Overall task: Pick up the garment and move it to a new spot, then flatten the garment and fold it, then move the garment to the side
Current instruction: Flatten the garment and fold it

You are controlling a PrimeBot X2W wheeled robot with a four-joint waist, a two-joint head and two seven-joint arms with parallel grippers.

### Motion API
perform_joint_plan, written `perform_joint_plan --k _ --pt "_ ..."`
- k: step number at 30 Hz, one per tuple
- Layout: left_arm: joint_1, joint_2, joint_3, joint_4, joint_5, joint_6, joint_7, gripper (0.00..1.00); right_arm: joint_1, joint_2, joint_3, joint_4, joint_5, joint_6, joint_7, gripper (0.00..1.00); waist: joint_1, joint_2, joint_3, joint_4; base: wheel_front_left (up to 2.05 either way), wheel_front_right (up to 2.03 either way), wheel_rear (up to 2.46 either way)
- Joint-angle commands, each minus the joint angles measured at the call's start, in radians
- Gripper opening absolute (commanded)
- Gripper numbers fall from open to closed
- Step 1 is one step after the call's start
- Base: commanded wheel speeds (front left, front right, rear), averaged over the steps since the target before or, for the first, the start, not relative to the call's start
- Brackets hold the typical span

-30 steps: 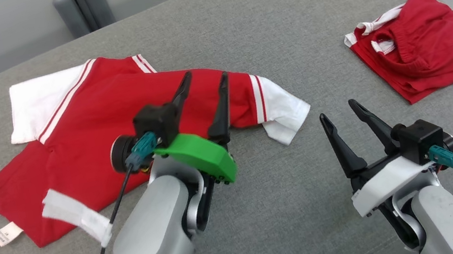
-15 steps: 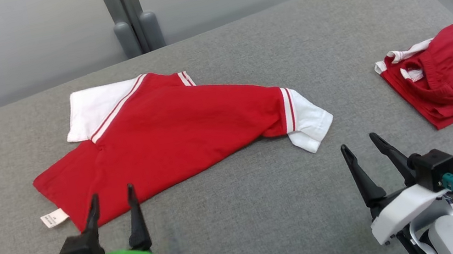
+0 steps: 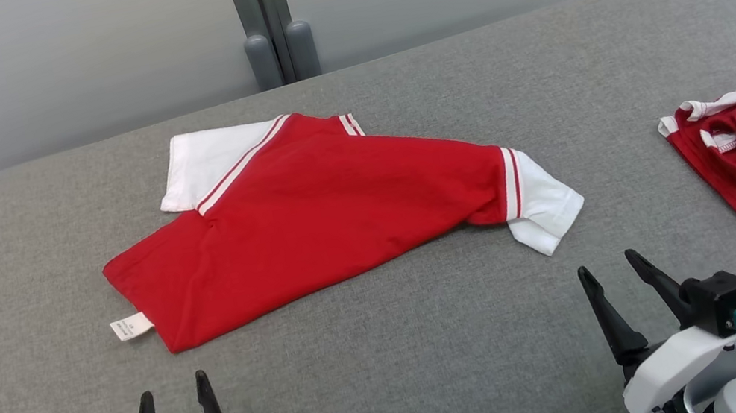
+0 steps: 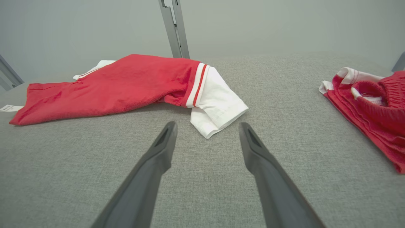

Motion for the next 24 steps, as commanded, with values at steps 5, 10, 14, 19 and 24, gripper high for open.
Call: perform_joint_plan --k 5,10,14,19,24 --pt "-0.036 0.001 -0.028 -0.012 -0.018 0.011 0.0 1.0 -0.049 -0.003 -0.007 0.011 -0.025 -0.002 0.0 1.0 0.0 0.0 0.039 0.02 0.0 0.0 0.0" --pt "-0.066 0.001 -0.043 -0.013 -0.023 0.011 0.0 1.0 -0.114 -0.004 -0.013 0.06 -0.075 -0.002 0.0 1.0 0.0 0.0 0.081 0.044 0.0 0.0 0.0" --pt "-0.09 0.001 -0.063 -0.011 -0.031 0.012 0.0 1.0 -0.182 -0.005 -0.054 0.131 -0.136 -0.002 0.0 1.0 0.0 0.0 0.125 0.068 0.0 0.0 0.0" --pt "-0.118 0.001 -0.09 -0.011 -0.038 0.016 0.0 1.0 -0.257 -0.012 -0.13 0.221 -0.191 -0.002 0.0 1.0 0.0 0.0 0.178 0.097 0.0 0.0 0.0" --pt "-0.141 0.001 -0.101 -0.009 -0.04 0.017 0.0 1.0 -0.31 -0.009 -0.182 0.298 -0.198 -0.002 0.0 1.0 0.0 0.0 0.209 0.12 0.0 0.0 0.0"
